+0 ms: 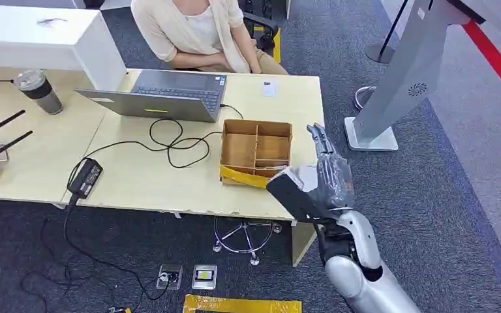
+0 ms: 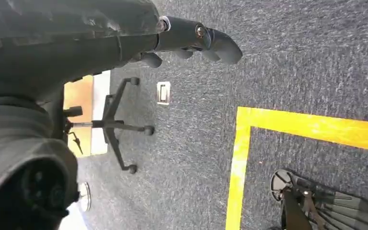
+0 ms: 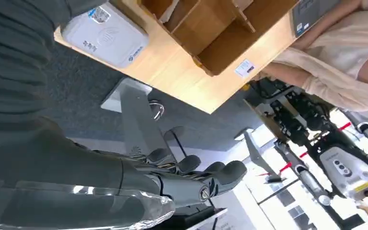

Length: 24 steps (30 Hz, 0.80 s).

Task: Pass the card to the sensor for recognition and then transmit it.

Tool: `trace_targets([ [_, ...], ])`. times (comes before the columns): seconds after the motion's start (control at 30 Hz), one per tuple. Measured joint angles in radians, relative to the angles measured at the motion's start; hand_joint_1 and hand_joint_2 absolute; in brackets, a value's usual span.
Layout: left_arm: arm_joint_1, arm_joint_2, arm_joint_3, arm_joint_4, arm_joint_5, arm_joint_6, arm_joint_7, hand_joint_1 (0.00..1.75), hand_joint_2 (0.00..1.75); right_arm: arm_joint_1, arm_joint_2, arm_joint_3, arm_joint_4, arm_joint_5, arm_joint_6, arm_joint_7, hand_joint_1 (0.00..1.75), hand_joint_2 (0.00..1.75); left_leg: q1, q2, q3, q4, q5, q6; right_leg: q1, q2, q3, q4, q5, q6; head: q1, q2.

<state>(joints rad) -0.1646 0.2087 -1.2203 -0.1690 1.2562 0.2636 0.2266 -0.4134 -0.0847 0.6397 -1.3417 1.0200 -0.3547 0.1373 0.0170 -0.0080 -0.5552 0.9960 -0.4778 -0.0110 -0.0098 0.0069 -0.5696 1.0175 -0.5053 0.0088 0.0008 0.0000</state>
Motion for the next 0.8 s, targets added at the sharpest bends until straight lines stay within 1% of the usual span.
trace_targets([
  [0.17, -0.002, -0.007, 0.0, 0.0, 0.001, 0.013, 0.007, 0.0, 0.0, 0.016, 0.048, 0.026, 0.053, 0.121, -0.047, 0.033, 0.0, 1.75, 0.0, 0.0, 0.0, 0.0, 0.0, 0.0, 0.0, 0.0, 0.0, 0.0, 0.0, 0.0, 0.0, 0.0],
  [0.23, -0.002, -0.01, 0.0, 0.0, 0.005, 0.02, 0.013, 0.0, 0.0, 0.015, 0.067, 0.031, 0.08, 0.151, -0.049, 0.046, 0.0, 1.75, 0.0, 0.0, 0.0, 0.0, 0.0, 0.0, 0.0, 0.0, 0.0, 0.0, 0.0, 0.0, 0.0, 0.0],
  [0.37, -0.002, -0.013, 0.0, 0.0, 0.008, 0.025, 0.016, 0.0, 0.0, 0.007, 0.101, 0.035, 0.138, 0.164, -0.052, 0.062, 0.0, 1.75, 0.0, 0.0, 0.0, 0.0, 0.0, 0.0, 0.0, 0.0, 0.0, 0.0, 0.0, 0.0, 0.0, 0.0],
  [0.5, -0.003, -0.017, 0.0, 0.0, 0.008, 0.025, 0.014, 0.0, 0.0, -0.008, 0.133, 0.037, 0.199, 0.161, -0.057, 0.064, 0.0, 1.75, 0.0, 0.0, 0.0, 0.0, 0.0, 0.0, 0.0, 0.0, 0.0, 0.0, 0.0, 0.0, 0.0, 0.0],
  [0.73, -0.003, -0.019, 0.0, 0.0, 0.008, 0.016, 0.012, 0.0, 0.0, -0.039, 0.168, 0.041, 0.291, 0.169, -0.067, 0.073, 0.0, 1.75, 0.0, 0.0, 0.0, 0.0, 0.0, 0.0, 0.0, 0.0, 0.0, 0.0, 0.0, 0.0, 0.0, 0.0],
  [0.8, -0.003, -0.019, 0.0, 0.0, 0.009, 0.009, 0.001, 0.0, 0.0, -0.058, 0.177, 0.042, 0.321, 0.185, -0.072, 0.077, 0.0, 1.75, 0.0, 0.0, 0.0, 0.0, 0.0, 0.0, 0.0, 0.0, 0.0, 0.0, 0.0, 0.0, 0.0, 0.0],
])
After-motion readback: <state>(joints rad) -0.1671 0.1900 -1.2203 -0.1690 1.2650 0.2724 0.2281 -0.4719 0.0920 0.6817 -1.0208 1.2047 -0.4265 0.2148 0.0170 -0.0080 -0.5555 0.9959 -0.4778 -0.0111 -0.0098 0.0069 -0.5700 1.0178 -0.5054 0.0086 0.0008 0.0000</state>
